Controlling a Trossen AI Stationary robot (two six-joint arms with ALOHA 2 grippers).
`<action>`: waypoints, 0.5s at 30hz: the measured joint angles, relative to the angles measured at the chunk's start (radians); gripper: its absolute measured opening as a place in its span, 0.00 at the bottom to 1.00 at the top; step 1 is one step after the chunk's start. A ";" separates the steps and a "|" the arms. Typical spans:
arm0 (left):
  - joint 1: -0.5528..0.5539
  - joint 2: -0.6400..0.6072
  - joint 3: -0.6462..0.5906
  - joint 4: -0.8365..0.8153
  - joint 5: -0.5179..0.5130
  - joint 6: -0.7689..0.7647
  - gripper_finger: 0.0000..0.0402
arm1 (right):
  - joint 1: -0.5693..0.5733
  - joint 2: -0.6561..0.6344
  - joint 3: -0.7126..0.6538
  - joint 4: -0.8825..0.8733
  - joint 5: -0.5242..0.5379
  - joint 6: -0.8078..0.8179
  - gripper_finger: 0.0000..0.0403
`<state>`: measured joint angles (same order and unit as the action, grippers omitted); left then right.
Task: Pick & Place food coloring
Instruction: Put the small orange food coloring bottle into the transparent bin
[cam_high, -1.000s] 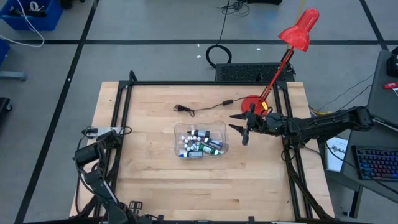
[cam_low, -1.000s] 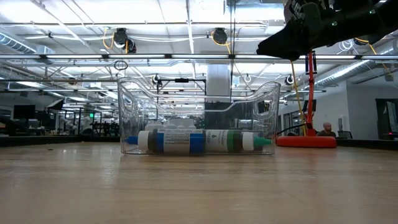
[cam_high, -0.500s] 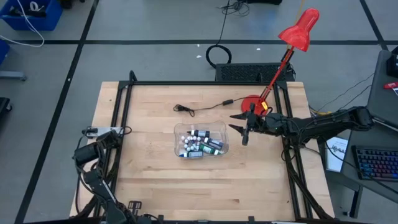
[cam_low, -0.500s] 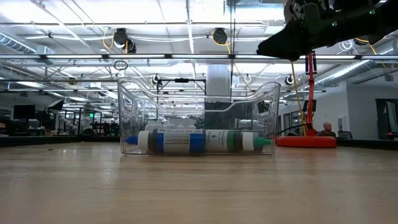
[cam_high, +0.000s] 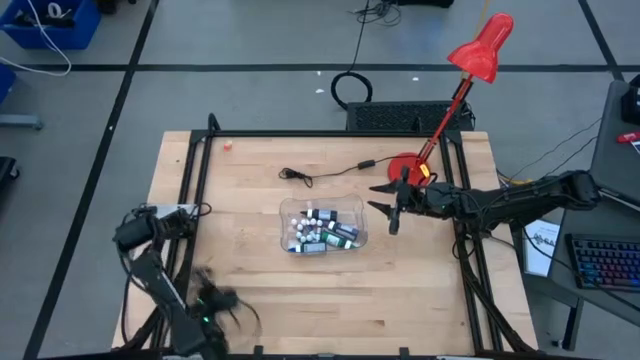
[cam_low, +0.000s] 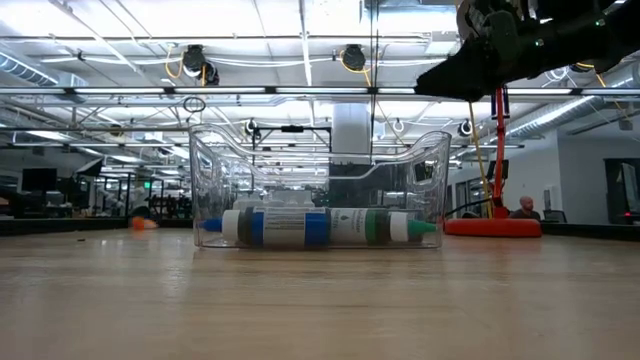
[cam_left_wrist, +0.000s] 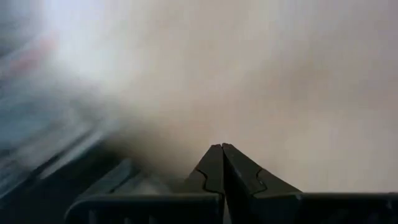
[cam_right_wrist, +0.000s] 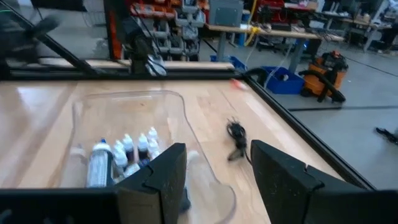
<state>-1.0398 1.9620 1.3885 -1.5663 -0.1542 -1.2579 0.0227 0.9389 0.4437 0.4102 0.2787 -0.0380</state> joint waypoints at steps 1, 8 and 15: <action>0.004 -0.016 0.008 0.106 -0.026 0.016 0.01 | 0.001 -0.001 -0.005 -0.004 0.005 0.000 0.42; -0.001 -0.114 -0.005 0.107 -0.136 -0.083 0.01 | 0.005 0.043 -0.012 0.050 0.004 -0.006 0.42; 0.017 -0.131 -0.016 -0.012 -0.205 -0.311 0.01 | 0.005 0.058 -0.014 0.049 0.004 -0.007 0.42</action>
<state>-1.0231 1.8312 1.3727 -1.5786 -0.3590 -1.5685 0.0273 0.9966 0.4294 0.4594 0.2829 -0.0452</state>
